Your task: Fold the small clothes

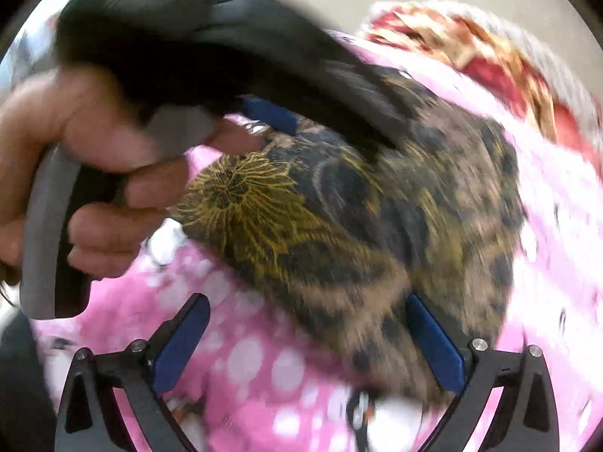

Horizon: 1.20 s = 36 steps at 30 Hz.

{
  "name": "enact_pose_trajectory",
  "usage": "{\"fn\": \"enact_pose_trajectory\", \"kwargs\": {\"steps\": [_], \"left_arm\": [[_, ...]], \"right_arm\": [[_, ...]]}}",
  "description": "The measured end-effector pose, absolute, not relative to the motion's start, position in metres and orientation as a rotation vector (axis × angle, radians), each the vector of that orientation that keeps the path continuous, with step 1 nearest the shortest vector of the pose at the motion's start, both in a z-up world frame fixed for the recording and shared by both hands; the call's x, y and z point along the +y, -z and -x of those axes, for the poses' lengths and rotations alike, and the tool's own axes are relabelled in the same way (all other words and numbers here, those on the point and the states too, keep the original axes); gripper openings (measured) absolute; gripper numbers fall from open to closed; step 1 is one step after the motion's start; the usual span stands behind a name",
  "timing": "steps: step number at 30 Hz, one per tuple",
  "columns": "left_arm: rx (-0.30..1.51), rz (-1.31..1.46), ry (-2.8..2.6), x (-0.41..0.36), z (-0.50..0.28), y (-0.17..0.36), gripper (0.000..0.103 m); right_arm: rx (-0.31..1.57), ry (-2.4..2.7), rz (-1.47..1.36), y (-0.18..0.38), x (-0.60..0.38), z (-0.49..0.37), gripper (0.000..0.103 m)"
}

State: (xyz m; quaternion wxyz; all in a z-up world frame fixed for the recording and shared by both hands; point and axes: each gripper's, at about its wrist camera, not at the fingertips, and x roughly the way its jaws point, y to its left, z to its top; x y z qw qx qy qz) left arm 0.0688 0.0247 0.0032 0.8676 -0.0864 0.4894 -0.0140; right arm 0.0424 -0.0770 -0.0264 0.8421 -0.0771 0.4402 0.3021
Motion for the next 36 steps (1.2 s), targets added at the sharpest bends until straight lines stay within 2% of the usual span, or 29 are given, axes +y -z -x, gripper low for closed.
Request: {"fn": "enact_pose_trajectory", "kwargs": {"steps": [5,11,18,20,21,29,36], "left_arm": [[0.961,0.090,-0.073,0.020,-0.031,-0.037,0.074],[0.942,0.088,-0.113,0.015,-0.007,-0.050,0.075],[0.953,0.054,-0.104,0.010,-0.004,-0.047,0.075],[0.956,0.047,-0.113,0.010,-0.004,-0.045,0.086],[0.959,0.045,-0.113,0.009,-0.004,-0.044,0.087],[0.964,0.039,-0.107,0.011,-0.004,-0.030,0.087],[1.036,0.065,-0.069,0.013,-0.011,0.002,0.087]], "right_arm": [[0.801,-0.462,-0.041,-0.021,-0.148,-0.023,0.099],[0.782,-0.276,-0.106,-0.044,-0.180,-0.011,0.099],[0.825,-0.254,-0.070,-0.035,-0.178,0.001,0.099],[0.838,-0.254,-0.069,-0.029,-0.179,0.002,0.099],[0.846,-0.256,-0.074,-0.026,-0.178,0.002,0.099],[0.825,-0.271,-0.078,-0.023,-0.181,0.004,0.099],[0.843,-0.316,-0.122,-0.016,-0.175,-0.017,0.099]]}}
